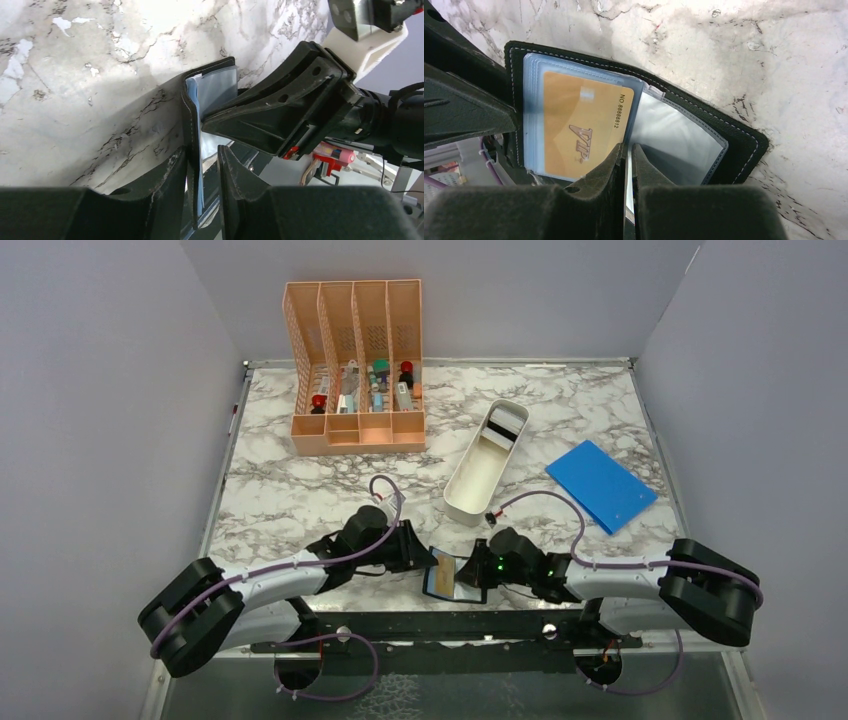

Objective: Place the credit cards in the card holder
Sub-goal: Turn over the card slot in the card holder.

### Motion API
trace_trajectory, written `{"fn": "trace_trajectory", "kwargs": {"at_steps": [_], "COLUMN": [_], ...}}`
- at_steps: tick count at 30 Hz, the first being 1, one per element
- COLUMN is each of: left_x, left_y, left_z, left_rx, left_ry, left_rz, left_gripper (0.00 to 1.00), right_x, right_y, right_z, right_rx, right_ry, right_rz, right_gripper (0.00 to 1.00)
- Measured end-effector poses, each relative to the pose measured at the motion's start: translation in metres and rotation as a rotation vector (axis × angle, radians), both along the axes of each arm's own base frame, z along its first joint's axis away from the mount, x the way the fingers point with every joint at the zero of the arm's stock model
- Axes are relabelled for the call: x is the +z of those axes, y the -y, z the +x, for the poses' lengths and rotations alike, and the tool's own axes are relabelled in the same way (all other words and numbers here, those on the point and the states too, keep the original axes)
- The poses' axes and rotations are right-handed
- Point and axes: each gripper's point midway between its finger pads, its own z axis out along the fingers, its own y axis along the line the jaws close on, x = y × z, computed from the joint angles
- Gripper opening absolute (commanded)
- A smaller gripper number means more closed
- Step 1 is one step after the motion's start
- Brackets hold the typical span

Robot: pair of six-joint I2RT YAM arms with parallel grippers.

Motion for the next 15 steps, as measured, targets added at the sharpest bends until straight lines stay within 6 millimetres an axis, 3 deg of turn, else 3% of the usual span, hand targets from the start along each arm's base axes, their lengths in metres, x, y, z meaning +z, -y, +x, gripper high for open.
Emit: {"fn": "trace_trajectory", "kwargs": {"at_steps": [15], "left_x": [0.0004], "left_y": [0.0081], "left_z": [-0.0031], "left_rx": [-0.028], "left_ry": [0.010], "left_rz": [-0.005], "left_gripper": [0.12], "right_x": [-0.0006], "right_y": [-0.0038], "right_z": [0.0000], "right_rx": [0.006], "right_ry": [0.007], "right_rz": [0.030], "right_gripper": [0.12]}}
